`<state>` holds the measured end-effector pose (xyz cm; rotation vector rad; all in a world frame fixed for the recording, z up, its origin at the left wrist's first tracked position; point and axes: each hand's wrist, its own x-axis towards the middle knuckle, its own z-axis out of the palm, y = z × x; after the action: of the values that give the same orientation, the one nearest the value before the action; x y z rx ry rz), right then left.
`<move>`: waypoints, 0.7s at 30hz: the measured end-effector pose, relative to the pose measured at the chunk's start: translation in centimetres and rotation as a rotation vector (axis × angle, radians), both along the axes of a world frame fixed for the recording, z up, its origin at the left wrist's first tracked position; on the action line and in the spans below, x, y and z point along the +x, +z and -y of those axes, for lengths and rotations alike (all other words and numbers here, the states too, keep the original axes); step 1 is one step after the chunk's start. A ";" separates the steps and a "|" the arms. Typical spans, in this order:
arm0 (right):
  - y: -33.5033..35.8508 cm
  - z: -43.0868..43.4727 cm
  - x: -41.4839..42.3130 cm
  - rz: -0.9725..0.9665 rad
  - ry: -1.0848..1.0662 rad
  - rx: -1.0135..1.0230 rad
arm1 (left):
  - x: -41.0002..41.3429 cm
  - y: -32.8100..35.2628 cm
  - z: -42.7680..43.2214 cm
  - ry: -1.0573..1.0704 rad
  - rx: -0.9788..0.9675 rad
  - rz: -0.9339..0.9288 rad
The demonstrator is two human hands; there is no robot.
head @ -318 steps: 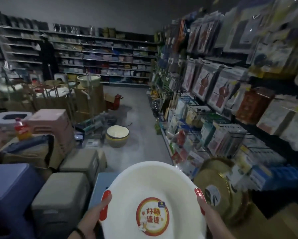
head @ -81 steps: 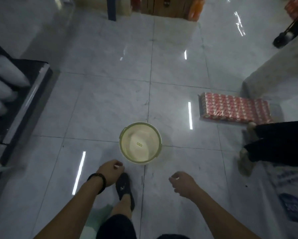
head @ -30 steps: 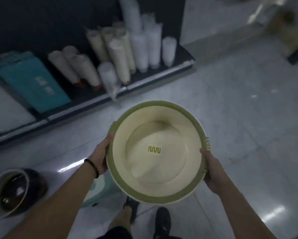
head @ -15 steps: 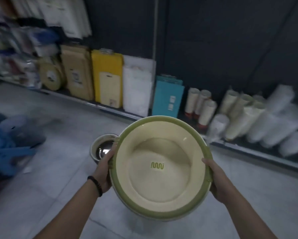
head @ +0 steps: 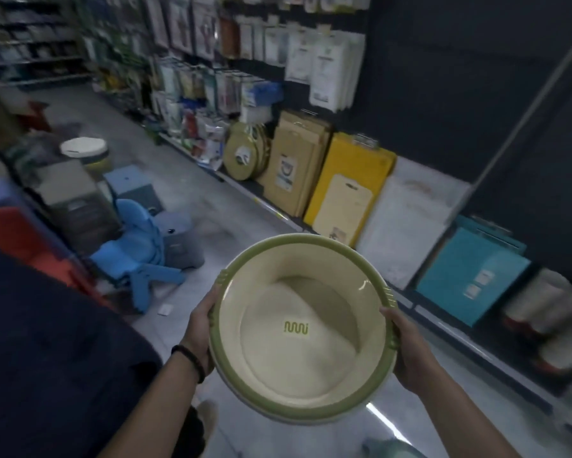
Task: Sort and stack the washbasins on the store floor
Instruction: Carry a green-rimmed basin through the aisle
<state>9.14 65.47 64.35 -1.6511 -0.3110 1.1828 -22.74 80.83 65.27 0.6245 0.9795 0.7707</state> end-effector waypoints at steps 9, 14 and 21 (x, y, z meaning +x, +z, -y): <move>-0.3 -18.4 3.3 -0.051 0.046 0.052 | 2.0 1.4 -16.6 0.099 -0.027 0.089; 1.2 -25.3 3.5 -0.044 0.052 0.072 | 1.5 0.8 -22.6 0.088 -0.042 0.032; -0.4 -37.8 6.0 0.023 0.093 0.073 | 3.0 -1.1 -33.9 0.136 -0.037 -0.017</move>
<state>15.11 103.24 63.90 -1.6025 -0.4451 1.2084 -19.77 114.72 64.20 0.5371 1.0578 0.8661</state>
